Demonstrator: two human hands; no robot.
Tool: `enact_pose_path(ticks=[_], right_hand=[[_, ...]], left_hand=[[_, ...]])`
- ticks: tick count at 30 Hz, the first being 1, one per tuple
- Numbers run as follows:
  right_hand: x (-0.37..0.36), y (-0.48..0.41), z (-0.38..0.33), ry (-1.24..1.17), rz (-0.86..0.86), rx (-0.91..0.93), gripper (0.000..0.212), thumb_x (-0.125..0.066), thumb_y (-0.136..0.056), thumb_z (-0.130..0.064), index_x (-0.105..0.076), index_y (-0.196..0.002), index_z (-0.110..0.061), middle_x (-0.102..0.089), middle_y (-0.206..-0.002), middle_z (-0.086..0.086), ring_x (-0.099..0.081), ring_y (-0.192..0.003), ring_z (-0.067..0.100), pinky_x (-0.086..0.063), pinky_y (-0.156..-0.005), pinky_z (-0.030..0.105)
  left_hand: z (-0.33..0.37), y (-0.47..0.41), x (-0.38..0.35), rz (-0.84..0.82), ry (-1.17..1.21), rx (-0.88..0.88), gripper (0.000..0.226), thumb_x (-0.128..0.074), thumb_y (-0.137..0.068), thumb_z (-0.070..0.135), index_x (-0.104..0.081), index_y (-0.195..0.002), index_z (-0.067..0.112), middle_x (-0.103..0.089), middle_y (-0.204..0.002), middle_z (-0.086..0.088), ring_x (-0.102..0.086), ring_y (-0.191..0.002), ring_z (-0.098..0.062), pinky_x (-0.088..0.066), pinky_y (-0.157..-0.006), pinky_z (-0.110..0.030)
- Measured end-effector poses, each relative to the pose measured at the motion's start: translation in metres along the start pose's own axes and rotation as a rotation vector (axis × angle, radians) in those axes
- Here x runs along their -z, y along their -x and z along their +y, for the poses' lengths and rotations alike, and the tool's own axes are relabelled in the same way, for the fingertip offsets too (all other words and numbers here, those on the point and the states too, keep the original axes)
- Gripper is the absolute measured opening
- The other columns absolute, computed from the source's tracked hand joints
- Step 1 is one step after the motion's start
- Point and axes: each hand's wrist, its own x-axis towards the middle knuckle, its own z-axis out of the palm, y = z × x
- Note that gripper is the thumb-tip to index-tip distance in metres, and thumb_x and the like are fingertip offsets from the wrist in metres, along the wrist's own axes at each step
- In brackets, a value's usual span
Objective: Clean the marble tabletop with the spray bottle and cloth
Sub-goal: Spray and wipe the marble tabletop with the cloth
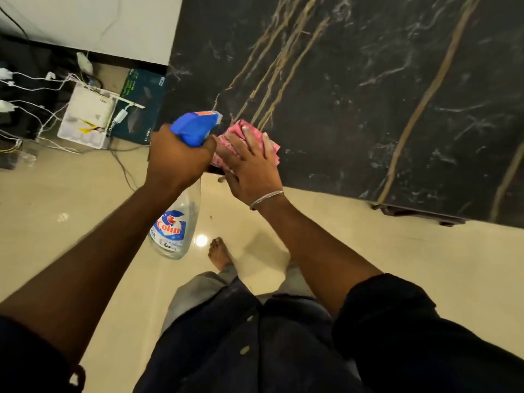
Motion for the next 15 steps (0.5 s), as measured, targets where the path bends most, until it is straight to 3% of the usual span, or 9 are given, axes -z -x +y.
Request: enact_pose_path(ticks=[6,11,15], right_hand=[[0.030,0.092,0.127,0.006,0.085,-0.203,0.052,-0.043,-0.096,-0.037,-0.044,-0.147,-0.029,-0.036,-0.157,0.003,-0.019,-0.150,0.031,-0.011,-0.120,0.057],[0.053,0.169,0.234,0.049,0.153,-0.392,0.052,-0.040,-0.096,-0.035,-0.042,-0.147,-0.027,-0.035,-0.157,0.005,-0.018,-0.150,0.033,-0.015,-0.119,0.058],[0.065,0.228,0.311,0.077,0.162,-0.591,0.048,-0.034,-0.101,-0.038,-0.037,-0.148,-0.029,-0.033,-0.157,0.003,-0.018,-0.150,0.031,-0.016,-0.120,0.057]], left_hand=[[0.070,0.035,-0.077,-0.073,0.073,-0.045,0.027,-0.065,-0.088,0.025,-0.057,-0.106,0.007,-0.054,-0.078,-0.006,-0.053,-0.064,-0.013,-0.047,-0.067,-0.020],[0.128,0.060,-0.134,-0.099,0.073,-0.122,0.016,-0.065,-0.088,0.024,-0.056,-0.095,0.012,-0.050,-0.068,0.003,-0.051,-0.059,-0.008,-0.040,-0.058,-0.005],[0.158,0.067,-0.166,-0.135,0.106,-0.131,0.019,-0.065,-0.088,0.025,-0.058,-0.097,0.011,-0.055,-0.075,-0.006,-0.053,-0.063,-0.012,-0.046,-0.062,-0.015]])
